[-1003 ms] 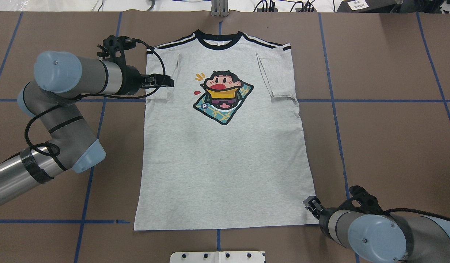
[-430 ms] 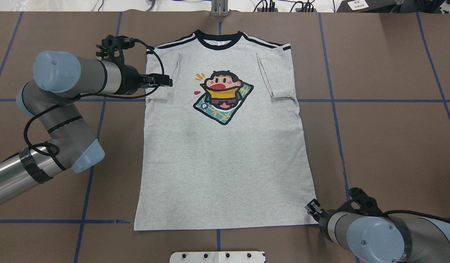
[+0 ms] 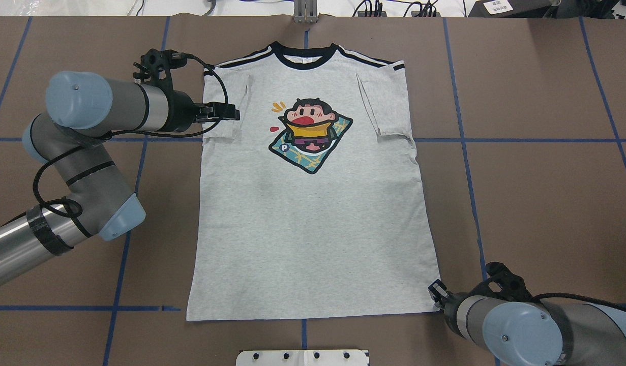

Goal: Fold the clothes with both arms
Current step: 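Move the left gripper down to the other hem corner nearest the robot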

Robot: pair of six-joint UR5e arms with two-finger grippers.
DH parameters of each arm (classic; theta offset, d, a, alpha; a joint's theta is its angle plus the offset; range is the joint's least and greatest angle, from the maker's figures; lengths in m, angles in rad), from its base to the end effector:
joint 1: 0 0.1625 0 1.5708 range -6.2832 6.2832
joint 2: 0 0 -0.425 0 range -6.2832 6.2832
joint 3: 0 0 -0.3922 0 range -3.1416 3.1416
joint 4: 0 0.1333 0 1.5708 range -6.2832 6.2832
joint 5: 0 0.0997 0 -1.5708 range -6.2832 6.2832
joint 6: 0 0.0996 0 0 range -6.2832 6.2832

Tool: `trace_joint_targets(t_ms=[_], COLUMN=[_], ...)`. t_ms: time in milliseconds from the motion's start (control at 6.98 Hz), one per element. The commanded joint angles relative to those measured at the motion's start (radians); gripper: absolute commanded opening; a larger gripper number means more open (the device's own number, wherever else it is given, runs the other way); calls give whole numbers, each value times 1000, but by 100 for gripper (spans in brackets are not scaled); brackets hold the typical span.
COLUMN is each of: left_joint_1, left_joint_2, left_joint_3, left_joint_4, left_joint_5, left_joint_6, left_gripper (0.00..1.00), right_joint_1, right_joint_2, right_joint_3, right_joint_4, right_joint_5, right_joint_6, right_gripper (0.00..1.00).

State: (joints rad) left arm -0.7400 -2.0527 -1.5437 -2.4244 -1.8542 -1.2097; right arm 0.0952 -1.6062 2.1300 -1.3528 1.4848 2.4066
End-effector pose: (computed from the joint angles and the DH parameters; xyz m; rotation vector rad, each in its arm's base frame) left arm 0.4218 -0.5280 0.2953 0.4733 1.2326 -0.1369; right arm -0.4495 -0.1854 0.3969 -0.1992 -0.7483 0.9179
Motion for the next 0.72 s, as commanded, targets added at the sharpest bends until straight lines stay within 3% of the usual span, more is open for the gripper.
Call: trace_joint_targets(t_ms=[0, 286, 573], left_joint_1=[-1, 72, 209], left_joint_2=[2, 19, 164], left_joint_3=[-36, -135, -330], left_joint_4=[2, 10, 11], left_joint_5=[0, 3, 24], left_joint_6=[-68, -221, -345], left_gripper=[100, 100, 100], right_joint_1=[0, 1, -2], right_joint_2=[2, -1, -18], right_joint_3=[7, 37, 77], right_joint_4=[1, 0, -3], right_joint_5=[-3, -1, 6], right_joint_6=[5, 25, 40], right_gripper=[0, 0, 0])
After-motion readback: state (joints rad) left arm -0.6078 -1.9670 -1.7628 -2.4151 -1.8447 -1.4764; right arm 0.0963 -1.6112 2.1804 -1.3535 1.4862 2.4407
